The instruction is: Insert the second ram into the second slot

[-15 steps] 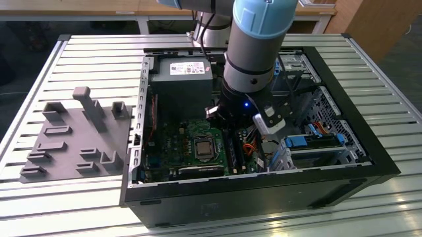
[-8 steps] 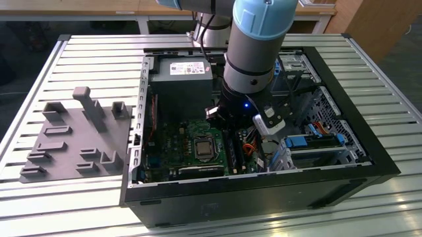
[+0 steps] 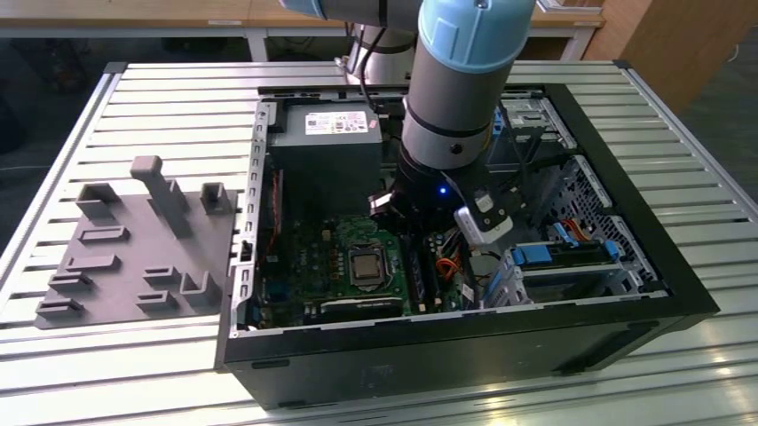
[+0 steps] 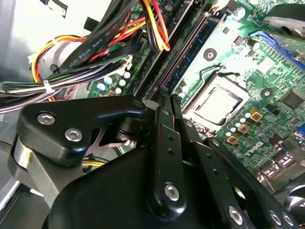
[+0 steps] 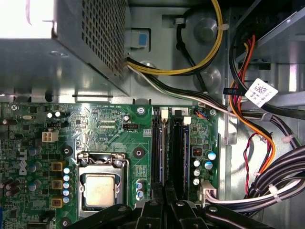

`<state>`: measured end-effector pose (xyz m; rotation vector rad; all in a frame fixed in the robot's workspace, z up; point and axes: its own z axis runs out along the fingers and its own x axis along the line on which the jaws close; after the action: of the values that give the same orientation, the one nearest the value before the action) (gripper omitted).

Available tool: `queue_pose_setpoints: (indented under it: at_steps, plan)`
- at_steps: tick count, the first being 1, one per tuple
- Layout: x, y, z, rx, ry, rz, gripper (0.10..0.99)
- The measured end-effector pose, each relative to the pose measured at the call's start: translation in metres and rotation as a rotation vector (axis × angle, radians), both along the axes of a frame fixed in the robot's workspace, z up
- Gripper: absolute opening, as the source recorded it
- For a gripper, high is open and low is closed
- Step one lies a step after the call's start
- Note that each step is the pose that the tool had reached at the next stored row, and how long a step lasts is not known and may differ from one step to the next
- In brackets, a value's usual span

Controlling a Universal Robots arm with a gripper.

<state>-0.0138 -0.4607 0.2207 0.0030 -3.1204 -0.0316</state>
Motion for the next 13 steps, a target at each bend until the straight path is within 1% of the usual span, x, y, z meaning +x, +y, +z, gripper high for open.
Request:
queue_pose_setpoints:
  at_steps: [13]
  plan:
    - [0.0000, 0.0000, -0.0020, 0.000, 0.0000, 0.000, 0.133]
